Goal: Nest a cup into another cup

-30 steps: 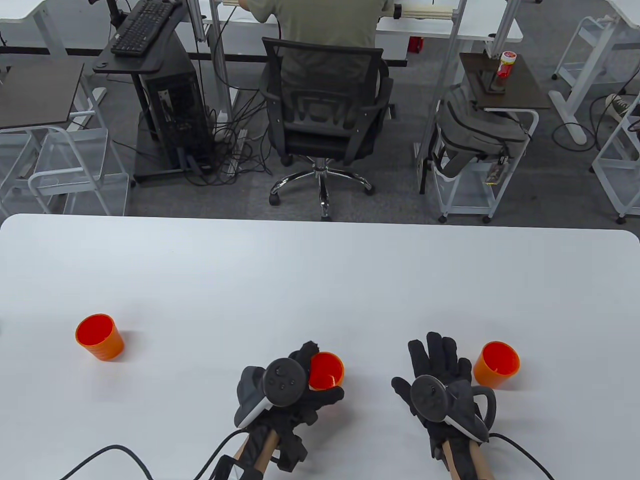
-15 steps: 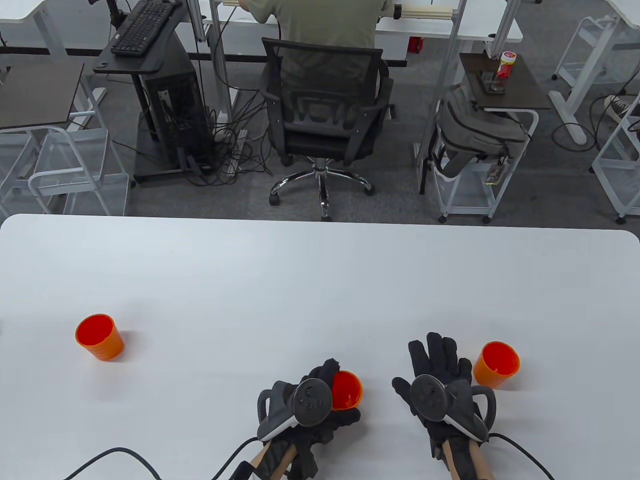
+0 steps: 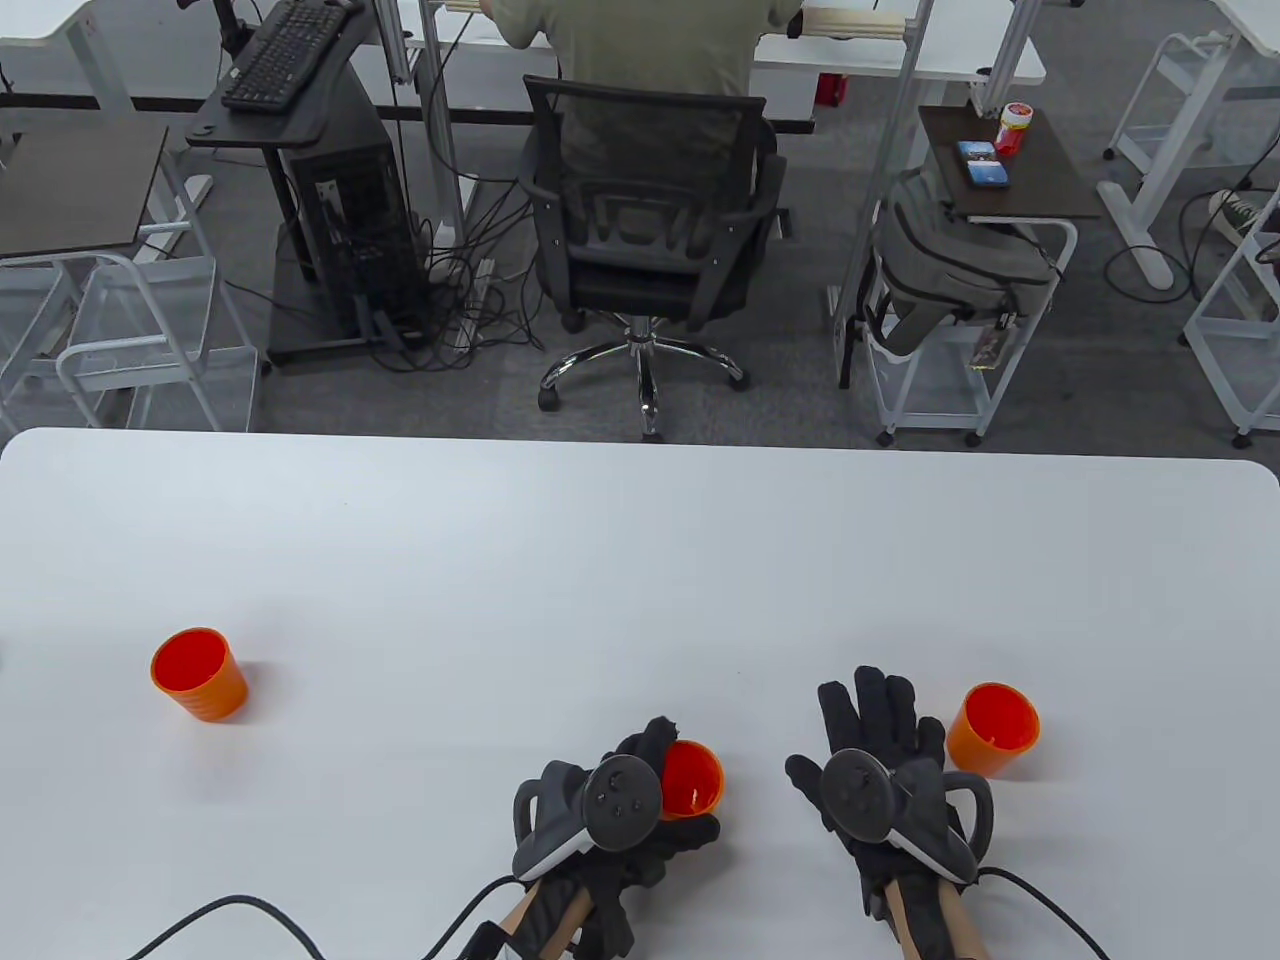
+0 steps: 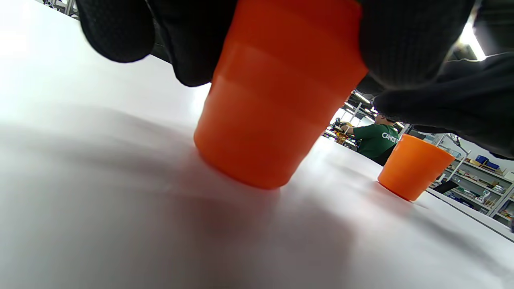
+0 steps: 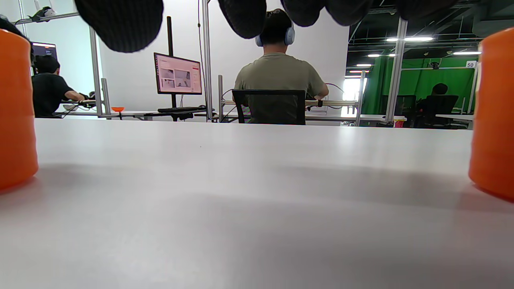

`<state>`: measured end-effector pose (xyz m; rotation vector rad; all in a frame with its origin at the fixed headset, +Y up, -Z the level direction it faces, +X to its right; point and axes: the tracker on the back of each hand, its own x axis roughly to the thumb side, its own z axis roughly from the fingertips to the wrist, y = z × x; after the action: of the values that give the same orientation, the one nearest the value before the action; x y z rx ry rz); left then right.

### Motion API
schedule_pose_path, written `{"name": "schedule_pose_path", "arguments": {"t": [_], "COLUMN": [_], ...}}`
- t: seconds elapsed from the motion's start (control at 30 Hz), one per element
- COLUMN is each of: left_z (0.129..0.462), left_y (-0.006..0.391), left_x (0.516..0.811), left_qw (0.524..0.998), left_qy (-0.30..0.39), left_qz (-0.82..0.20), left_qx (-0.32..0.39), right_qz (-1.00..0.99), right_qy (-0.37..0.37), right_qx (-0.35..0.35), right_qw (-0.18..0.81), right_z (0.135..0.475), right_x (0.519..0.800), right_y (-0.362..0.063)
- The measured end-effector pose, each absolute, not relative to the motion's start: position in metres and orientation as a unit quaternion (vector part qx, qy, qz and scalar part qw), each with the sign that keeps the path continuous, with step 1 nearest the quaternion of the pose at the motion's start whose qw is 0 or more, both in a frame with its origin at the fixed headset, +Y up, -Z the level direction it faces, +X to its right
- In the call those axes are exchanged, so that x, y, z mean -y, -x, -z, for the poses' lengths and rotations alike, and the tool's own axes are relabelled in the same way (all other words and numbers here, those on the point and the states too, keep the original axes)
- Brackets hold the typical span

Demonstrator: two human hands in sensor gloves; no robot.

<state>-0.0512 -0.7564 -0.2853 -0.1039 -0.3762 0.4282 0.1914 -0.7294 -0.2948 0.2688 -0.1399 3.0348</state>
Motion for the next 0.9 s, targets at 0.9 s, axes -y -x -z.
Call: {"name": "schedule_pose_path", "arguments": {"t": [0.9], "left_z": [0.304], "left_y": [0.137], "left_x": [0.731], "left_qw": [0.952], "left_qy": [-0.016], "left_qz": [-0.284], "left_qx": [0.111], "right_qz": [-0.962], "right_qy": [0.146], "right_qx": [0.076], "right_qw": [0.220], "right_z": [0.311], "right_x": [0.722], "right_y": [-0.340]}}
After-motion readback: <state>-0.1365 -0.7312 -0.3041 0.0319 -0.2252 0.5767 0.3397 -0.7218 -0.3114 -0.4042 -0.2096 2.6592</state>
